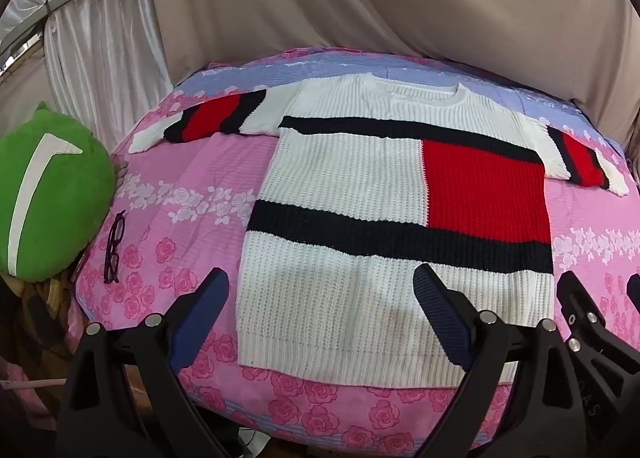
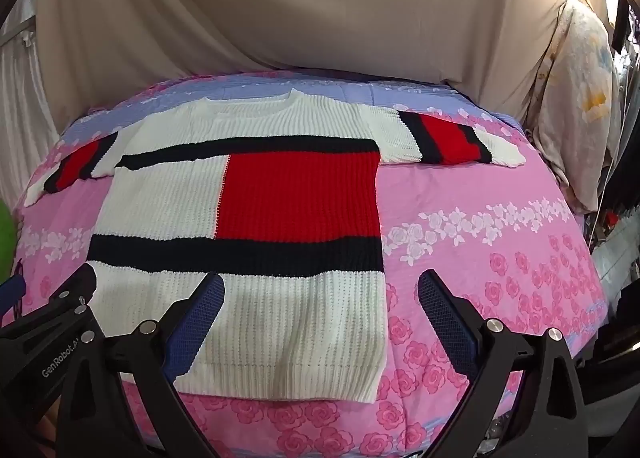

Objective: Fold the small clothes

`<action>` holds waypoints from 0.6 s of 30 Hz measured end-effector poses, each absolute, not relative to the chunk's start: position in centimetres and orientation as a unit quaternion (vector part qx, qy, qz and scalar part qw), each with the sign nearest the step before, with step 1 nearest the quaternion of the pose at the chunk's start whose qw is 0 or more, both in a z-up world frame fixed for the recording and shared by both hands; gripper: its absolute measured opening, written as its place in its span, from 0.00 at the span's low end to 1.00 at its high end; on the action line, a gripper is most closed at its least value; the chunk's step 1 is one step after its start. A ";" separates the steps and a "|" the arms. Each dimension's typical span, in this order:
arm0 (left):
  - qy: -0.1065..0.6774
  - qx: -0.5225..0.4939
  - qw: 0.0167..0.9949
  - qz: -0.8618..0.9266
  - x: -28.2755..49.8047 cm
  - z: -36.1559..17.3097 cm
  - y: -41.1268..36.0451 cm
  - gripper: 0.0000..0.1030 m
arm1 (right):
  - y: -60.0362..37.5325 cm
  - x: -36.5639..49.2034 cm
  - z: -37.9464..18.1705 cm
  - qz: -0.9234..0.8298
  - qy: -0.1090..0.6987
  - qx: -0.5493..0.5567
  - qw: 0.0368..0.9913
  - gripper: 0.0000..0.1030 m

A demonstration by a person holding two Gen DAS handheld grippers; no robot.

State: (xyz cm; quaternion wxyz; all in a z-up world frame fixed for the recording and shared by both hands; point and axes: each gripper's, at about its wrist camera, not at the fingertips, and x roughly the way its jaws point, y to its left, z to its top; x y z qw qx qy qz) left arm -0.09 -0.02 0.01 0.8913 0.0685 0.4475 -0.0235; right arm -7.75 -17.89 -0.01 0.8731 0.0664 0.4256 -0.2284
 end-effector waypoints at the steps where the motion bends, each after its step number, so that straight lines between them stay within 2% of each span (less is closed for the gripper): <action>1: 0.449 0.069 0.891 -0.022 -0.1 0.0 0.0 0.88 | -17.9 -7.7 0.0 -0.227 0.426 0.066 0.873 0.93; 8: 0.453 0.076 0.888 -0.014 -0.3 -0.7 -2.8 0.88 | -18.2 -7.7 0.2 -0.223 0.423 0.061 0.876 0.93; 18: 0.456 0.072 0.887 -0.019 -0.6 -0.7 -1.0 0.88 | -17.6 -7.8 -0.1 -0.214 0.421 0.055 0.879 0.93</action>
